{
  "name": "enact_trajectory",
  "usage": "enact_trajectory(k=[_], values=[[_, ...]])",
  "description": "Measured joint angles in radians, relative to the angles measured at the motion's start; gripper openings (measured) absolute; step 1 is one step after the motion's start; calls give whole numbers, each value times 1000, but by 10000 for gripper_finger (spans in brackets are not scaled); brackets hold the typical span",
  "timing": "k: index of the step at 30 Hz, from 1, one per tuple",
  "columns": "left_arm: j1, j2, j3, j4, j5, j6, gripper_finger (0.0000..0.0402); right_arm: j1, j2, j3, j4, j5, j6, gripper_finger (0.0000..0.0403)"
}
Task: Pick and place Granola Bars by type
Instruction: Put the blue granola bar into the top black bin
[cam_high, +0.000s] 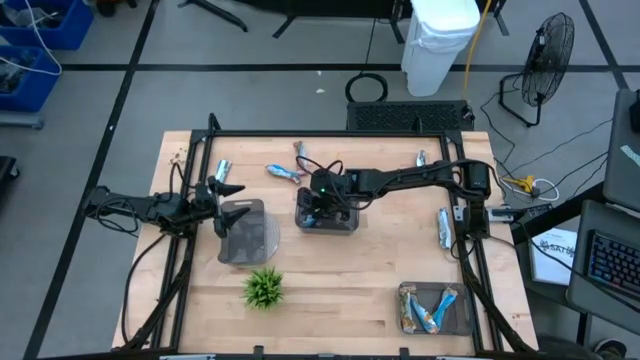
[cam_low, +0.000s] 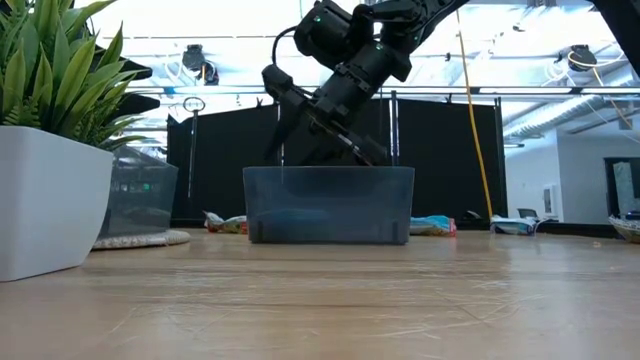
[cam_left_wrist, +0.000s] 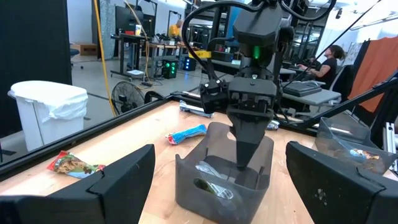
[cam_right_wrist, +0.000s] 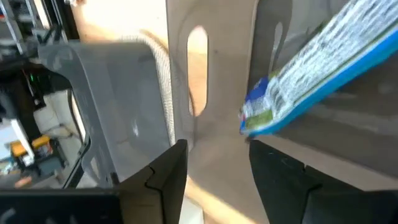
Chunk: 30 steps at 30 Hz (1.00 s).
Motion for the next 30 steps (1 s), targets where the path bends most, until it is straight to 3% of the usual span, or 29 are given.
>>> enact_trajectory(k=[5, 12, 21, 30], values=[[0, 0, 0, 0, 0, 0, 361, -2, -24, 2, 5, 0, -55, 163], [0, 0, 0, 0, 0, 0, 361, -11, -102, 3, -7, 85, -196, 166], [0, 0, 0, 0, 0, 0, 361, -56, -217, 4, -13, 87, -377, 168], [0, 0, 0, 0, 0, 0, 361, -99, -372, 4, -178, 86, -531, 197]])
